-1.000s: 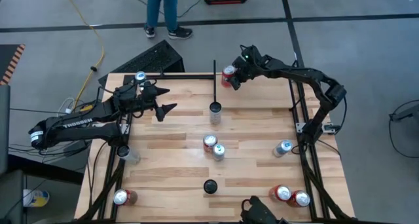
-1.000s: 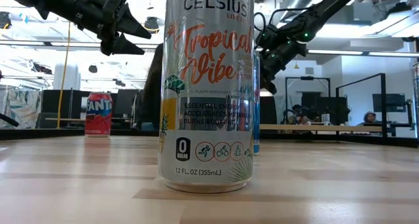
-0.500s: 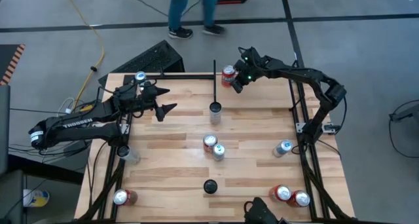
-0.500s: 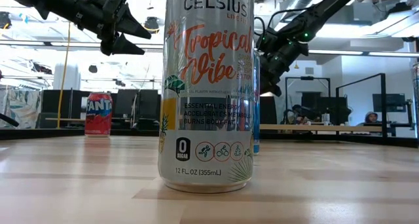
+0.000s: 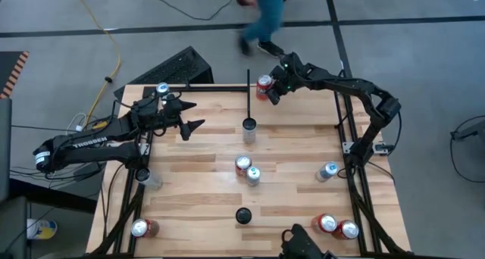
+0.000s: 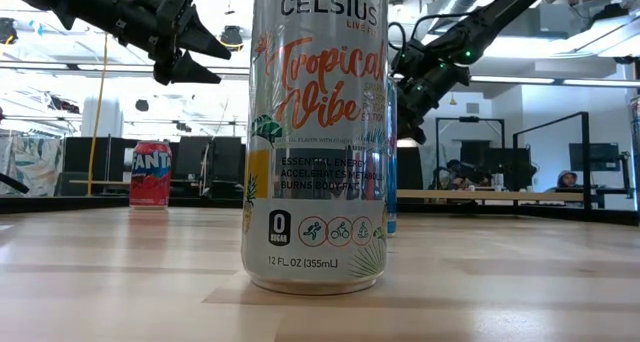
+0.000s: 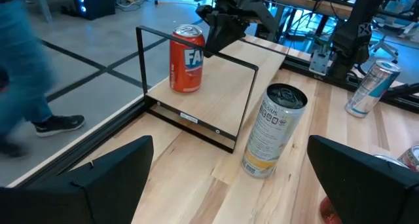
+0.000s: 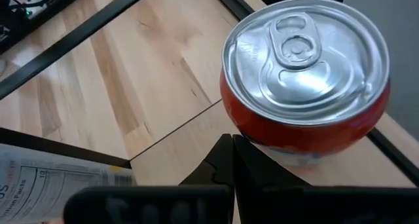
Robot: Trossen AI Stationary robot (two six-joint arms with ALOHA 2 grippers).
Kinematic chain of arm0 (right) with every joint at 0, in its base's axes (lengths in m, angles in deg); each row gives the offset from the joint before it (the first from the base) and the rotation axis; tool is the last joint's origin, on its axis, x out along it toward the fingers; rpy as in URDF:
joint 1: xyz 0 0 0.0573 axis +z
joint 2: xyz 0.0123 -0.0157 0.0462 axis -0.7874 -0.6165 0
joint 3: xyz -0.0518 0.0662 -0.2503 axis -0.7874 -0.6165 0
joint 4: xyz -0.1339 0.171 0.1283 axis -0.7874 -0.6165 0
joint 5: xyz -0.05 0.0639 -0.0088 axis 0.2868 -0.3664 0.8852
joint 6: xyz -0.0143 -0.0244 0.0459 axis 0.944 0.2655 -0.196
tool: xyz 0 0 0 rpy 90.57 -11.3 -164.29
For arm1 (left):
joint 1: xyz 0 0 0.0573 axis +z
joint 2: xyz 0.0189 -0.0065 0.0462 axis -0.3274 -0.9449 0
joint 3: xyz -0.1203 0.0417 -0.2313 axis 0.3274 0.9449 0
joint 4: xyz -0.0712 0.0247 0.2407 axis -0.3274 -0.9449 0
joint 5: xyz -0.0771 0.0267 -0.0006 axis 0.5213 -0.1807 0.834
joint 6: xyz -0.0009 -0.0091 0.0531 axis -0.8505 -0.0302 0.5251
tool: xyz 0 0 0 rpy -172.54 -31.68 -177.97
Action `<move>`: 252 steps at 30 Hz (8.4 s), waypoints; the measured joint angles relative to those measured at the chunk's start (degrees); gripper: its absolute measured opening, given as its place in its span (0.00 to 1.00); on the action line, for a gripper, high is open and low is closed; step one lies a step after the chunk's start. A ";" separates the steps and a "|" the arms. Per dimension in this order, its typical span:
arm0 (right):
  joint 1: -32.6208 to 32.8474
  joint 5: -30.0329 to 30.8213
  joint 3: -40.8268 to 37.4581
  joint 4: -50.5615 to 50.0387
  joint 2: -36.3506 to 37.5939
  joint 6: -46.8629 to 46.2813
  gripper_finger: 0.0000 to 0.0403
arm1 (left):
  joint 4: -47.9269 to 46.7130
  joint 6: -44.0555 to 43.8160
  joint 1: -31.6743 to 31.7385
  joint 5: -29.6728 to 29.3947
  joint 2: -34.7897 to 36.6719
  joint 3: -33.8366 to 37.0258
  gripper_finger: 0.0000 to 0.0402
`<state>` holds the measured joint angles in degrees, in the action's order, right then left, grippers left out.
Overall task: Place canned beverage on shelf
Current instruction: Put the top right orange soda can on the shelf, then put the top red-white soda can on the shelf
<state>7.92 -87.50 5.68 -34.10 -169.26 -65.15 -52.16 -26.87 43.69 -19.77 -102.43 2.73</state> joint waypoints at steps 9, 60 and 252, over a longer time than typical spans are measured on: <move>-0.38 1.28 0.00 0.12 0.00 1.70 0.05 | 0.02 -0.11 0.00 0.00 0.00 0.00 0.97; 41.86 21.04 -17.66 2.13 36.11 -0.81 0.05 | 1.78 2.61 -0.01 3.63 -0.14 -0.02 0.97; 44.95 37.68 -22.58 -2.92 51.74 -0.39 0.07 | -14.87 24.02 -2.87 19.66 -88.29 -87.72 0.71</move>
<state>52.87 -49.82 -16.89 -37.03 -117.53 -65.54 -67.04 -2.85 40.82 -0.11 -190.72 -84.98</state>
